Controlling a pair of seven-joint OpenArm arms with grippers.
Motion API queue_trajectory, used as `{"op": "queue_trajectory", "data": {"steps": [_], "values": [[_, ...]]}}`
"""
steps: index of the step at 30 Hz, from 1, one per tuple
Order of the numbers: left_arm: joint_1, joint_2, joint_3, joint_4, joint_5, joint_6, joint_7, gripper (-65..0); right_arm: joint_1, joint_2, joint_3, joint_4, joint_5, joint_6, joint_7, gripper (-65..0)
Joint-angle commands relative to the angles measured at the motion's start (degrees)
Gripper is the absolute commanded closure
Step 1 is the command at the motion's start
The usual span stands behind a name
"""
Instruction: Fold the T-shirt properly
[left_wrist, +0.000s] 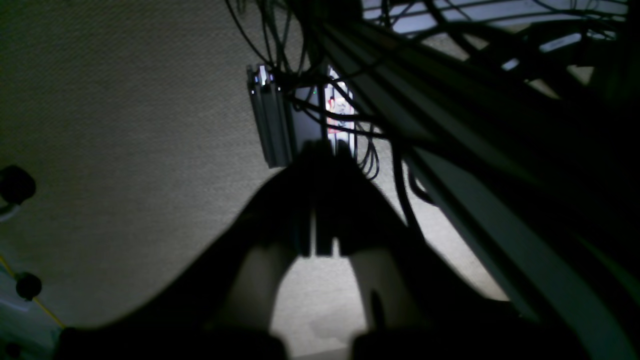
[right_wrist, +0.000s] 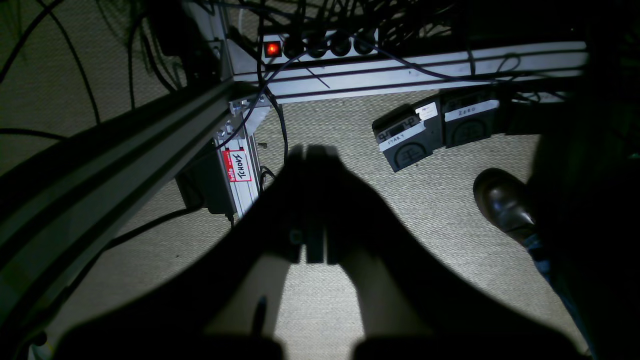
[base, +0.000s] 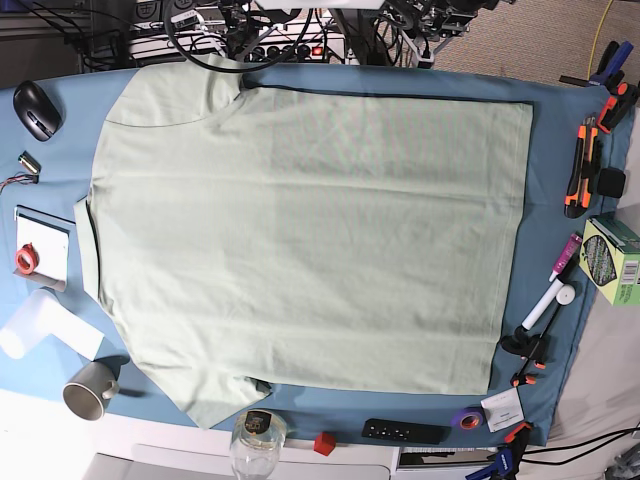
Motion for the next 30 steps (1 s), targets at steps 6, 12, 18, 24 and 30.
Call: {"op": "queue_trajectory", "data": {"steps": [6, 12, 18, 24, 30], "values": [[-0.07, 0.13, -0.04, 0.28, -0.28, -0.42, -0.17, 0.0, -0.13, 0.35, 0.20, 0.33, 0.07, 0.28, 1.31, 0.0], [-0.07, 0.13, -0.04, 0.28, -0.28, -0.42, -0.17, 0.0, -0.15, 0.35, 0.20, 0.33, 0.07, 0.28, 1.44, 0.0], [-0.09, 0.13, -0.04, 0.28, -0.28, -0.42, -0.17, 0.0, -0.13, 0.35, 0.20, 0.33, 0.07, 0.26, 1.44, 0.0], [0.15, -0.09, -0.20, 0.92, -0.79, -0.39, 0.37, 0.0, -0.33, 0.31, 0.20, 0.33, -0.20, -1.81, 1.42, 0.0], [5.33, -0.59, -2.89, 9.33, -1.38, -0.42, 1.79, 0.0, -4.24, 0.42, 0.20, 3.02, -3.21, -12.26, 3.72, 0.0]]}}
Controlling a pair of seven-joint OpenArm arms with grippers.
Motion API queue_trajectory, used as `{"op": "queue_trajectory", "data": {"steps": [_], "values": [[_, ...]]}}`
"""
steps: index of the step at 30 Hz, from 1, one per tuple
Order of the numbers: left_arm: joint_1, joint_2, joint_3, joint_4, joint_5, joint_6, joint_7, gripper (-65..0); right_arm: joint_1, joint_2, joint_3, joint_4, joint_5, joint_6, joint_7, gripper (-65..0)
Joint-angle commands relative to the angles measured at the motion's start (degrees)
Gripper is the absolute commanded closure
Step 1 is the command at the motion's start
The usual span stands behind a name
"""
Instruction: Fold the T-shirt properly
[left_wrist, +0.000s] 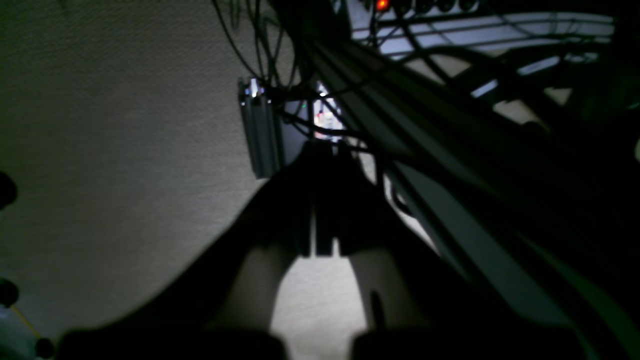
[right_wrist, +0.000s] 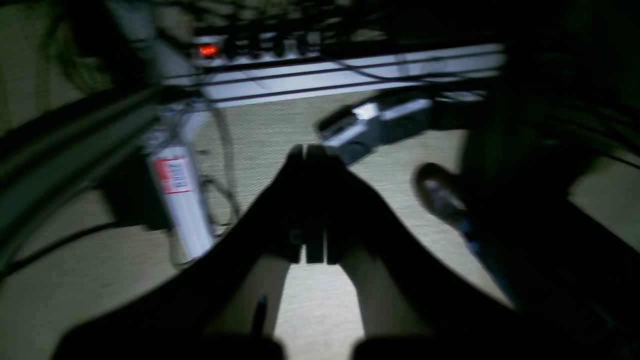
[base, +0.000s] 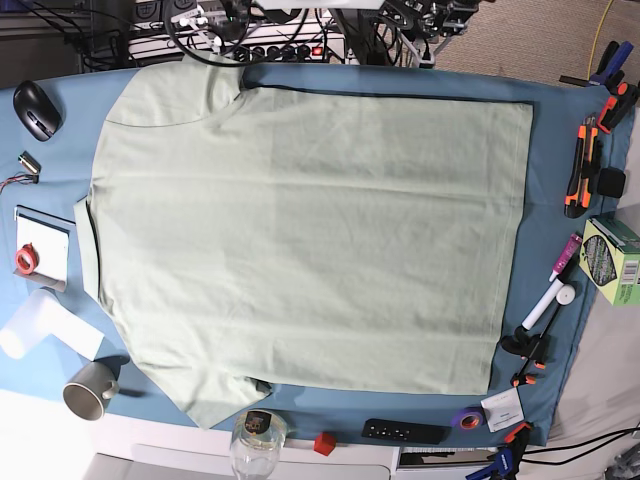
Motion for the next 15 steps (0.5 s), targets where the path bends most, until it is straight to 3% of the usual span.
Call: {"op": "queue_trajectory", "data": {"steps": [1, 8, 15], "values": [[1.49, -0.31, -0.50, 1.49, -0.13, -0.46, 0.11, 0.0, -1.27, 0.46, 0.13, 1.31, -0.35, -0.44, 0.81, 0.0], [10.05, -2.27, -1.07, 13.53, -0.09, -1.01, 1.81, 0.0, -9.77, 0.72, 0.13, 12.33, -0.33, -0.46, 0.87, 0.0], [20.46, -7.76, -1.07, 31.36, 3.39, -0.57, 4.24, 0.0, -18.56, 2.95, 0.09, 24.59, -0.28, -0.57, 0.72, 0.0]]}}
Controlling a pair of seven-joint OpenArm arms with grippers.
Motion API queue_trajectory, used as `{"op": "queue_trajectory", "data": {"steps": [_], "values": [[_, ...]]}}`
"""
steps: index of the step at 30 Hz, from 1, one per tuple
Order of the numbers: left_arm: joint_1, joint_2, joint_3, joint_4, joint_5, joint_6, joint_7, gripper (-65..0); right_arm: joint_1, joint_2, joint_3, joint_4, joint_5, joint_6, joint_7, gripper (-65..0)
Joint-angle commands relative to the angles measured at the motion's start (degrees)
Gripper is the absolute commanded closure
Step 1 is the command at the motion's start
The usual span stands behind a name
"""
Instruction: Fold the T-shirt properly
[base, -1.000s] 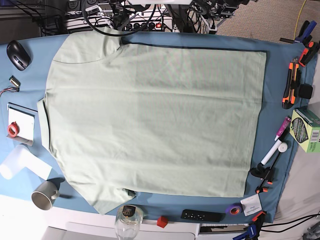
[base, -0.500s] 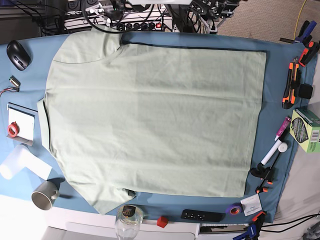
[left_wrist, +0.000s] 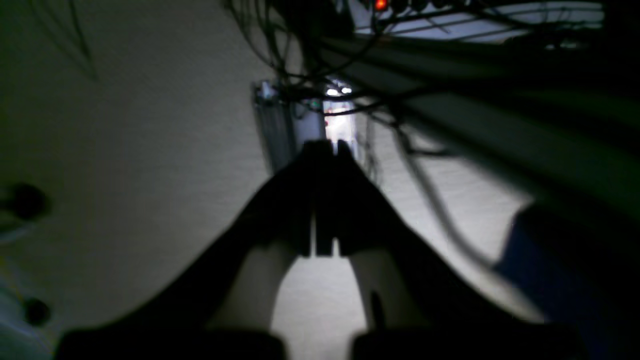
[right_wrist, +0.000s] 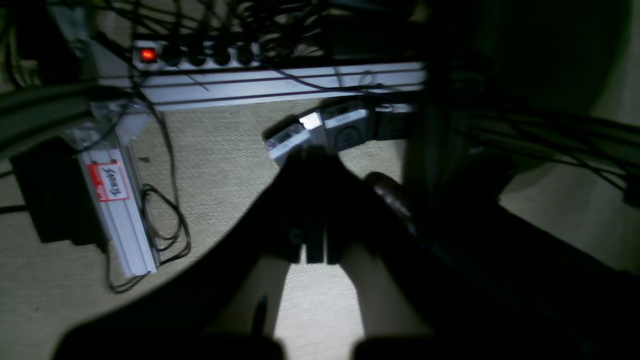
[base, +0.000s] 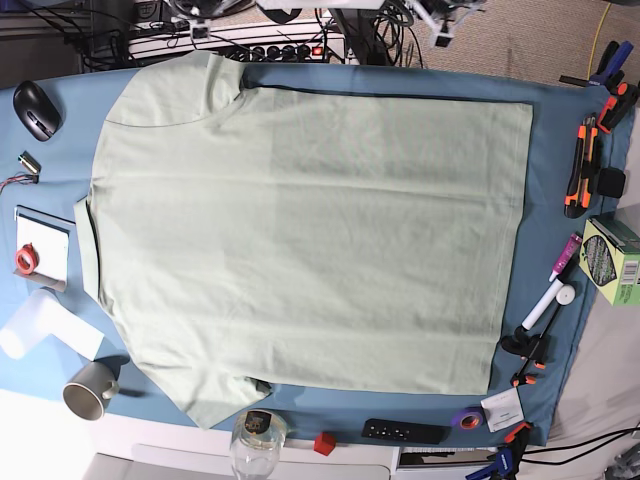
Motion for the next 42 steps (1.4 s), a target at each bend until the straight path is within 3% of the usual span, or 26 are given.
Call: {"op": "queue_trajectory", "data": {"steps": [1, 4, 7, 12, 18, 21, 23, 28, 33, 37, 40, 42], "values": [[2.10, -1.09, -0.07, 2.86, 0.22, 0.42, -0.35, 0.0, -1.81, 1.01, 0.13, 2.08, -0.04, -0.52, 0.66, 0.0], [7.02, -3.15, -1.11, 10.05, 0.39, 2.99, 0.15, 0.0, -6.10, 2.54, 0.13, 7.61, -0.02, -1.01, 0.57, 0.0], [12.33, -4.52, -4.26, 17.38, 0.35, 2.60, 1.05, 0.0, -11.28, 3.80, 0.13, 14.12, 1.40, -2.56, 0.33, 0.0], [21.66, -8.20, -9.05, 32.11, 0.13, -1.14, 4.46, 0.0, -21.09, 5.05, 0.17, 27.61, 2.12, -5.27, 0.33, 0.0], [33.29, -13.35, -12.50, 51.28, -2.47, -5.46, 5.55, 0.0, -31.34, 6.95, 0.20, 44.81, 7.04, -5.25, 0.04, 0.0], [36.98, -14.67, -12.85, 59.32, -2.45, -5.66, 5.88, 0.0, -34.49, 7.82, 0.20, 51.84, 7.04, -5.22, -0.55, 0.0], [38.34, -14.91, -12.85, 63.63, -2.73, -7.52, 7.56, 0.0, -35.80, 8.00, 0.22, 56.02, 7.06, -5.03, -2.32, 0.0], [38.82, -14.97, -12.81, 70.03, -5.53, -15.72, 11.02, 0.0, -37.53, 8.00, 0.24, 65.85, 10.01, 0.63, -9.27, 0.0], [38.77, -15.02, -12.81, 71.10, -5.66, -16.48, 11.02, 0.0, -37.99, 7.96, 1.81, 75.30, 15.34, 7.91, -11.28, 0.0], [38.42, -15.17, -12.81, 71.10, -5.68, -16.50, 11.02, 0.0, -36.41, 5.99, 7.89, 81.35, 28.87, 16.20, -13.92, 0.0], [37.18, -15.15, -12.81, 71.10, -5.68, -16.96, 11.02, 0.0, -32.52, 1.77, 15.54, 82.16, 42.91, 22.88, -18.67, 0.0], [35.91, -15.13, -12.81, 71.10, -5.66, -16.92, 11.02, 0.0, -29.07, -1.60, 21.09, 81.88, 52.37, 25.29, -23.65, 0.0]]}}
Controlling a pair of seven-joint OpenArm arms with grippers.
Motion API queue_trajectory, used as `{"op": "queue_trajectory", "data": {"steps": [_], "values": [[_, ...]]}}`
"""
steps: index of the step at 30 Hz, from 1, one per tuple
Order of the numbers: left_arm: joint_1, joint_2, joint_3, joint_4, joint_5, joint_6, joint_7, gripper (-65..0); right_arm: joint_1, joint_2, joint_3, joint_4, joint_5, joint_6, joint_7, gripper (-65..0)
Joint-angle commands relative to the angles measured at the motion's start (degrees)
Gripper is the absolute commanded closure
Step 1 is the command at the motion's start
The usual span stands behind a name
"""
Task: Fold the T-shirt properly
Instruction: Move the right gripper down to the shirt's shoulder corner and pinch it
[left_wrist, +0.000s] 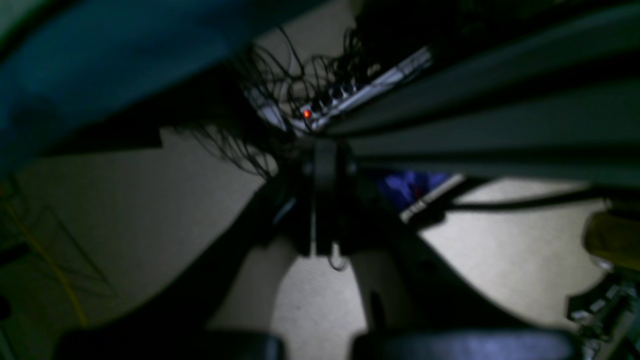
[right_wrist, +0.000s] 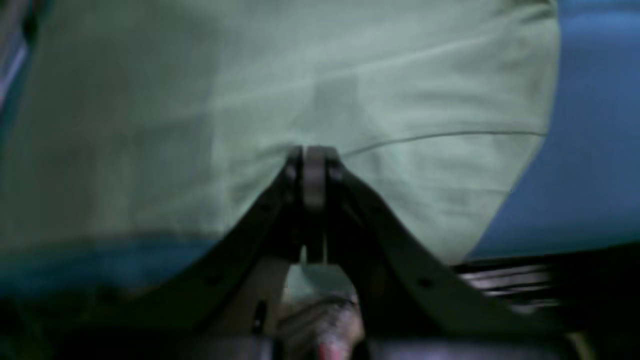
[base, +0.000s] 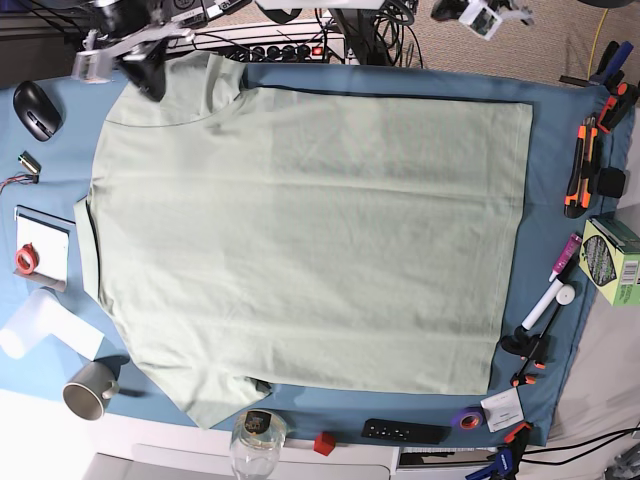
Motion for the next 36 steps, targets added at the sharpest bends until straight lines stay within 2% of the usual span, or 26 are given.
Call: {"op": "queue_trajectory", "data": {"steps": [1, 3, 5, 7, 11, 14, 18, 20, 34, 36], "values": [[0.26, -0.20, -0.13, 0.87, -0.55, -0.44, -0.90, 0.0, 0.66, -1.05, 2.69, 0.61, 3.96, 1.16, -0.48, 0.0], [-0.85, -0.20, -0.13, 0.87, -0.55, -0.44, -0.87, 0.0, 3.17, -3.52, 6.99, -0.04, 11.80, 2.67, -4.98, 0.0], [-1.86, -0.22, -0.13, 0.87, -0.55, -0.44, -0.83, 0.0, 4.70, -5.03, 9.79, -1.18, 15.98, 2.93, -7.28, 0.0], [-2.80, -0.20, -0.13, 0.87, -0.55, -0.42, -0.37, 0.0, 5.57, -5.84, 11.69, -3.23, 15.72, 1.86, -7.78, 0.0], [-3.52, -0.22, -0.13, 0.87, -0.57, -0.44, 0.13, 0.0, 8.20, -5.97, 14.97, -10.58, 11.98, -3.19, -7.72, 0.0], [-4.04, -0.22, -0.13, 0.87, -0.52, -0.46, 0.17, 0.0, 10.86, -5.97, 17.35, -16.46, 11.17, -3.32, -8.31, -1.2], [-4.72, -0.37, -0.13, 0.85, -0.50, -0.44, 0.26, 0.0, 12.76, -5.97, 18.18, -20.28, 11.17, -3.30, -9.22, -15.7], [-5.14, -0.35, -0.13, 0.85, -0.33, -0.39, 0.20, 0.0, 12.98, -5.97, 18.18, -20.44, 11.13, -3.32, -9.38, -19.8], [-5.95, -0.35, -0.13, 0.85, 0.94, -0.24, 0.63, 0.0, 16.04, -5.49, 18.21, -20.44, 11.13, -3.28, -10.54, -20.0], [-5.95, -0.37, -0.13, 0.85, 0.96, -0.24, 0.63, -3.7, 17.16, -4.87, 18.21, -20.44, 10.95, -3.30, -11.43, -20.0]]}}
